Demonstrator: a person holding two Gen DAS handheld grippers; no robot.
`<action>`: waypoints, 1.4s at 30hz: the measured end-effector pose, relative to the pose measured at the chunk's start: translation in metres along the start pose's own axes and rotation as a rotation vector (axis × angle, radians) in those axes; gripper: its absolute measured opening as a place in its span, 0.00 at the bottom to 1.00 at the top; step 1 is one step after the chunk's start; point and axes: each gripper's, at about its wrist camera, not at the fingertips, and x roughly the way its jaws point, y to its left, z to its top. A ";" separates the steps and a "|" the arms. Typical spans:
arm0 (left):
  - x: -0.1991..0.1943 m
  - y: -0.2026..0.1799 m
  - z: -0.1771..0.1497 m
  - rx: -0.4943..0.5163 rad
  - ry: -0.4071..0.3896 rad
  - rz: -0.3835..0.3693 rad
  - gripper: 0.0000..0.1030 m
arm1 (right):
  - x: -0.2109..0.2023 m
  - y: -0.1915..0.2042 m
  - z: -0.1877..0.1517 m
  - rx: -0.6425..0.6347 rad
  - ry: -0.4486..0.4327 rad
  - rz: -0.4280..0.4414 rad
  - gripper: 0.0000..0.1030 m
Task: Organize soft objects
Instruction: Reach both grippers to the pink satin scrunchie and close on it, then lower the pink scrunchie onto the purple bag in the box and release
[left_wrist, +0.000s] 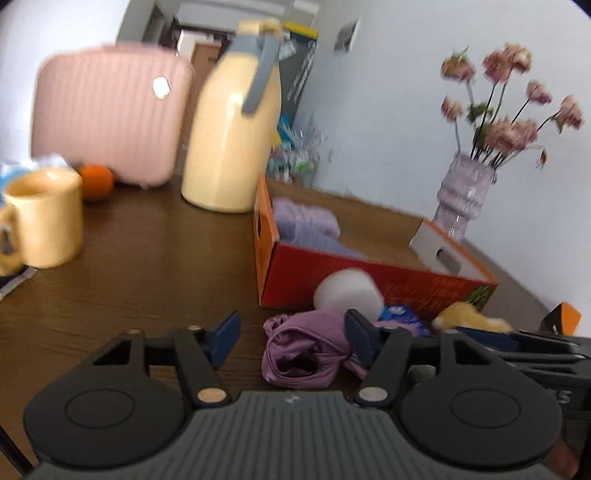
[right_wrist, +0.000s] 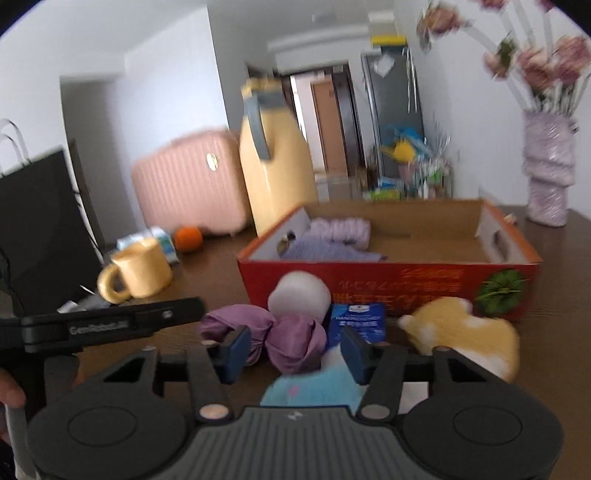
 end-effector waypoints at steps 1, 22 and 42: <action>0.014 0.001 0.002 0.006 0.013 0.001 0.57 | 0.013 0.001 0.003 0.000 0.021 -0.010 0.45; 0.021 0.001 0.002 0.021 0.009 -0.073 0.05 | 0.026 0.026 0.022 -0.107 -0.013 0.031 0.12; -0.163 -0.083 -0.102 0.061 0.007 -0.211 0.05 | -0.160 0.013 -0.097 -0.056 -0.031 0.124 0.12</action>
